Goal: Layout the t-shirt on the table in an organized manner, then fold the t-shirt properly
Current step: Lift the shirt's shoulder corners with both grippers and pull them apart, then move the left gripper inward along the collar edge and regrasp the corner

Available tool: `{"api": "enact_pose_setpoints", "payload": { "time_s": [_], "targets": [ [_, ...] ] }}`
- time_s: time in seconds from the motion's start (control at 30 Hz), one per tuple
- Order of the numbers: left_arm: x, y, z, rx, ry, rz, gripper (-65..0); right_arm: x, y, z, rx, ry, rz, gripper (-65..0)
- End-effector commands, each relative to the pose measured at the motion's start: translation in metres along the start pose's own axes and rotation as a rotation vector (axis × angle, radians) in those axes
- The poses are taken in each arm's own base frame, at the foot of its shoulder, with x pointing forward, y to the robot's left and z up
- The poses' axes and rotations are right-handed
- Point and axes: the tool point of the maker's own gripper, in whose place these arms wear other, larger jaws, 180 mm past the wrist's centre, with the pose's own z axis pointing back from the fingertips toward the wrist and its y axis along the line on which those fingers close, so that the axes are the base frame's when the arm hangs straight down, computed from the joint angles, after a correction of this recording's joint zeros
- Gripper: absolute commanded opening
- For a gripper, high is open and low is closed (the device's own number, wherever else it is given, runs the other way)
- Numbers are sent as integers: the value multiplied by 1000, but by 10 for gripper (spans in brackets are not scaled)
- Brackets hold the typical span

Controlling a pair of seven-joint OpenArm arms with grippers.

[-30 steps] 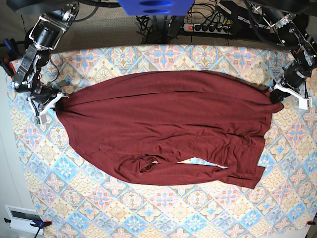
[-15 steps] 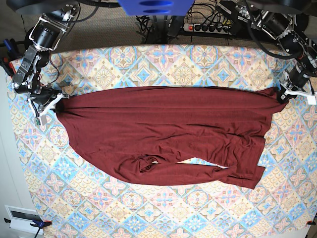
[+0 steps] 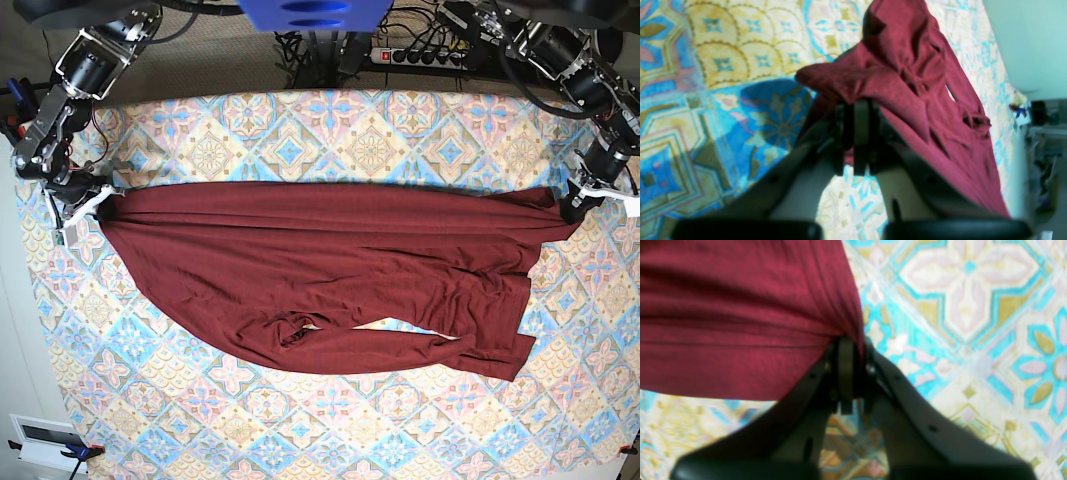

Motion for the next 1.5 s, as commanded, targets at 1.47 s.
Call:
{"api": "enact_pose_setpoints", "payload": {
  "time_s": [1.47],
  "targets": [
    [-39,-33,-77,3,150,-270,-642,60,-8,-9,-17,-84,7,-643]
  ]
}}
